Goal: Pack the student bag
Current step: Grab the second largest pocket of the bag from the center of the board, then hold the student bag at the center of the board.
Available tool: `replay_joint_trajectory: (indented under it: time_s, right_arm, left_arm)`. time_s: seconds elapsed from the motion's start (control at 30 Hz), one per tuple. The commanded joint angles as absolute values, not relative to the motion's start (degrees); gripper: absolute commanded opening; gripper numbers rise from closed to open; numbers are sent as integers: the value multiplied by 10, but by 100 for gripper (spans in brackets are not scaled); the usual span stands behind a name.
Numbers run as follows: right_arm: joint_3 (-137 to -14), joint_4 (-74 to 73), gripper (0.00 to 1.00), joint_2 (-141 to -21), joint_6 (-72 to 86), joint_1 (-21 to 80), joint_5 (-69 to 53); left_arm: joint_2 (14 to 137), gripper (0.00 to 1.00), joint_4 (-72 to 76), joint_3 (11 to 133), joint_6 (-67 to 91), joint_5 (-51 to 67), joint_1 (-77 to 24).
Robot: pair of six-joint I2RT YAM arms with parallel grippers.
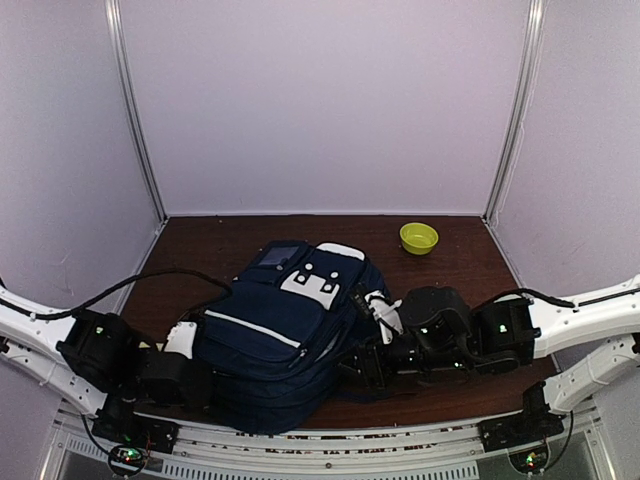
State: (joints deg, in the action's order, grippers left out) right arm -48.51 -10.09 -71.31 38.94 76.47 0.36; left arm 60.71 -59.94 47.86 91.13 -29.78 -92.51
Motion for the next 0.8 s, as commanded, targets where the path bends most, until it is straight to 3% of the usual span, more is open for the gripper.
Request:
replay_joint_trajectory:
  time_s: [0.0, 0.13, 0.3, 0.47, 0.6, 0.77]
  right_arm:
    - [-515, -101, 45, -729, 370, 764, 6]
    - [-548, -120, 47, -751, 338, 768, -4]
    - [-573, -155, 48, -749, 288, 768, 20]
    - [-562, -156, 55, -724, 216, 779, -9]
    - [-501, -135, 64, -673, 126, 785, 50]
    - [-426, -55, 86, -622, 35, 785, 108]
  left_arm:
    - [518, 0, -642, 413, 942, -322, -924]
    - [545, 0, -565, 432, 867, -347, -918]
    - [684, 0, -537, 561, 700, -335, -863]
    - [766, 0, -408, 641, 563, -269, -820]
    - [768, 0, -285, 643, 494, -201, -813]
    - [762, 0, -295, 636, 490, -197, -813]
